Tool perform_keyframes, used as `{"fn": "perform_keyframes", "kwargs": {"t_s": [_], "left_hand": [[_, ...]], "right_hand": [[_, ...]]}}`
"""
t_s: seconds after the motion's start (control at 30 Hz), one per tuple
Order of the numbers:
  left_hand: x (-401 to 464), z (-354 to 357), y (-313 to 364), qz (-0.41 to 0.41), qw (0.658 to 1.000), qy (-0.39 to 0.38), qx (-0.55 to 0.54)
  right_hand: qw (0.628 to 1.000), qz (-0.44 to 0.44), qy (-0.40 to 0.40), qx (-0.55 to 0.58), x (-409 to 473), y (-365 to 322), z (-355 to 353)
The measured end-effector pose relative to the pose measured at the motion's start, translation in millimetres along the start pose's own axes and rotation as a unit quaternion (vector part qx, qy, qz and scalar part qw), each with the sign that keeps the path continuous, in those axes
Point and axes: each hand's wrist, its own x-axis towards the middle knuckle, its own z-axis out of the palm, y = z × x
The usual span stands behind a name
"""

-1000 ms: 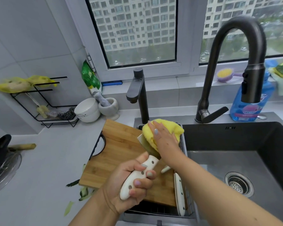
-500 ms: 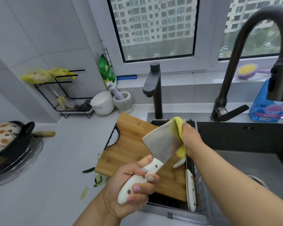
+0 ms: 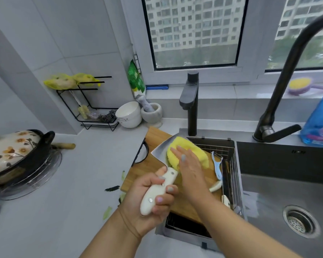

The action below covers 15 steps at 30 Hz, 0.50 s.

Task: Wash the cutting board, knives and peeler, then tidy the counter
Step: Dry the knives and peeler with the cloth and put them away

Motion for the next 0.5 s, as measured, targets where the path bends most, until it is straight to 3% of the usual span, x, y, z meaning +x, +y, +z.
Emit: {"fn": "perform_keyframes", "kwargs": {"t_s": [0.1,0.27,0.33,0.43,0.5], "left_hand": [[-7,-3,0,-0.004,1.000,0.006,0.010],[-18,-6,0,-0.005,0.999,-0.004,0.046],[-23,-6,1,-0.015,0.998,-0.018,0.054],[-28,-8,2,-0.032,0.994,-0.003,0.104],[-33,-9,2,-0.030,0.977,0.049,0.204]], "right_hand": [[0.997,0.067,-0.031,-0.012,15,-1,-1],[0.985,0.149,0.082,0.033,31,-14,-4],[0.964,0.186,0.146,0.123,38,-11,-7],[0.899,0.220,0.196,0.324,46,-7,-5],[0.886,0.212,0.222,0.346,49,-7,-6]]}}
